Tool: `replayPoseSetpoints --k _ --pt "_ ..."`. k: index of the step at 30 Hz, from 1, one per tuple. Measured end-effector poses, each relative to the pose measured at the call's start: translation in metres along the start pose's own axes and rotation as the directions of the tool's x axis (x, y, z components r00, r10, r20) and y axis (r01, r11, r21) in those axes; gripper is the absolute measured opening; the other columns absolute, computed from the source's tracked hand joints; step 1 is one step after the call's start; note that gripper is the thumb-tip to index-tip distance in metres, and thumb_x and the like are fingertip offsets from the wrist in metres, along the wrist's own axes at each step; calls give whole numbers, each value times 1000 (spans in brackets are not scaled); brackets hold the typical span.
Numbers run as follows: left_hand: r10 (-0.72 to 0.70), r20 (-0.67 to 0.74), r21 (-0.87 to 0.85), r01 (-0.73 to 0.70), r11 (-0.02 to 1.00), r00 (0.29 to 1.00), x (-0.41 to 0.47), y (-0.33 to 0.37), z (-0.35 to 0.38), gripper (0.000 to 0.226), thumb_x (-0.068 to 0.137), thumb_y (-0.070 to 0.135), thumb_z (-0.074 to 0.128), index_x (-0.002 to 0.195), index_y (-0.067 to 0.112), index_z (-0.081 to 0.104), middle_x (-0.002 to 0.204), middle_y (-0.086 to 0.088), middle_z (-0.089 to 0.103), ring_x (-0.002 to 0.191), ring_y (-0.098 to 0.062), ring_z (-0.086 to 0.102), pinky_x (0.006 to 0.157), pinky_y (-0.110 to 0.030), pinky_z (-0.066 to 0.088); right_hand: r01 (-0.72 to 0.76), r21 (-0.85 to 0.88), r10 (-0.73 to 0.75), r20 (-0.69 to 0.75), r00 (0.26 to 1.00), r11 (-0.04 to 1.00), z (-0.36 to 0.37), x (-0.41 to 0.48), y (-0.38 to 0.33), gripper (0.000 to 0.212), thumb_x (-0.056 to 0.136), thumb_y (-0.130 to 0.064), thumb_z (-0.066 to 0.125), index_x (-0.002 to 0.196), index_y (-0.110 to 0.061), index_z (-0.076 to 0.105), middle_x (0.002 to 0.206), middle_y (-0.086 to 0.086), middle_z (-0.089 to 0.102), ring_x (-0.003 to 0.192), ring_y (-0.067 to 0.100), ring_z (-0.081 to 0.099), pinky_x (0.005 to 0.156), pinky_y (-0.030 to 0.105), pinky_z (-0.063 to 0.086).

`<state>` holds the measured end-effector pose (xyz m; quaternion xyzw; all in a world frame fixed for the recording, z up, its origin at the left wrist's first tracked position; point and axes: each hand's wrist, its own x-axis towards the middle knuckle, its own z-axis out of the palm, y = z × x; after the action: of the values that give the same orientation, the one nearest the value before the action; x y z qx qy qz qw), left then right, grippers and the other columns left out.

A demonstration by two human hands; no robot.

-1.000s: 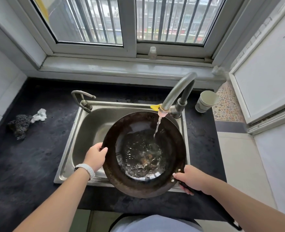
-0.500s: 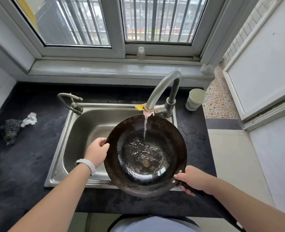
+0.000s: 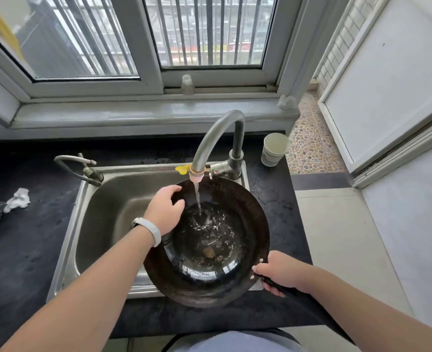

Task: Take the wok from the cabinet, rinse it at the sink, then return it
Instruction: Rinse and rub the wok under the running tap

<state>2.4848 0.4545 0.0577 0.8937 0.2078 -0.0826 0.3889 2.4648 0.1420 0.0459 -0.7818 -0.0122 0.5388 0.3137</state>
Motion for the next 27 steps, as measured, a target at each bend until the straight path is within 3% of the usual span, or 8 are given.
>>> replayPoseSetpoints --k 3,5,11,14,18,27 --pt "-82 103 -294 109 950 991 11 32 10 26 99 12 51 121 24 56 116 10 62 111 -13 55 91 -23 45 -4 9 4 0 1000 1000 -1 -1 0 43 92 -27 50 55 -6 57 48 13 55 34 22 44 62 37 41" --pt "-93 141 -408 144 902 986 18 47 16 26 99 10 52 112 32 54 108 12 62 107 -16 56 93 -31 46 -11 21 11 -3 1000 1000 -1 -2 -1 44 93 -25 49 54 -6 55 47 12 55 34 21 44 60 37 41" --pt "-104 292 -655 278 702 951 18 67 32 41 97 15 57 137 23 49 138 -2 52 129 -18 48 113 -39 35 -16 39 16 -1 1000 999 -1 -6 -5 45 98 -21 47 56 -5 52 38 1 53 32 17 43 45 29 40" --pt "-104 299 -688 290 666 948 14 72 39 47 99 10 53 146 16 45 148 -6 46 140 -20 40 119 -44 28 -22 42 22 8 1000 999 -1 -6 -3 45 98 -23 47 57 -5 53 39 2 53 33 18 44 45 28 41" --pt "-66 304 -644 256 721 950 13 73 47 61 97 9 54 154 18 35 160 -4 32 145 -19 31 115 -40 28 -23 49 22 13 1000 999 -2 -5 -2 45 98 -24 47 58 -5 54 41 2 54 34 18 44 45 27 41" --pt "-55 293 -572 221 790 955 12 84 52 72 93 11 56 157 22 27 162 2 30 147 -17 29 120 -45 27 -26 49 25 12 1000 998 -1 -7 2 43 95 -25 48 56 -7 54 44 6 54 35 20 44 48 30 41"
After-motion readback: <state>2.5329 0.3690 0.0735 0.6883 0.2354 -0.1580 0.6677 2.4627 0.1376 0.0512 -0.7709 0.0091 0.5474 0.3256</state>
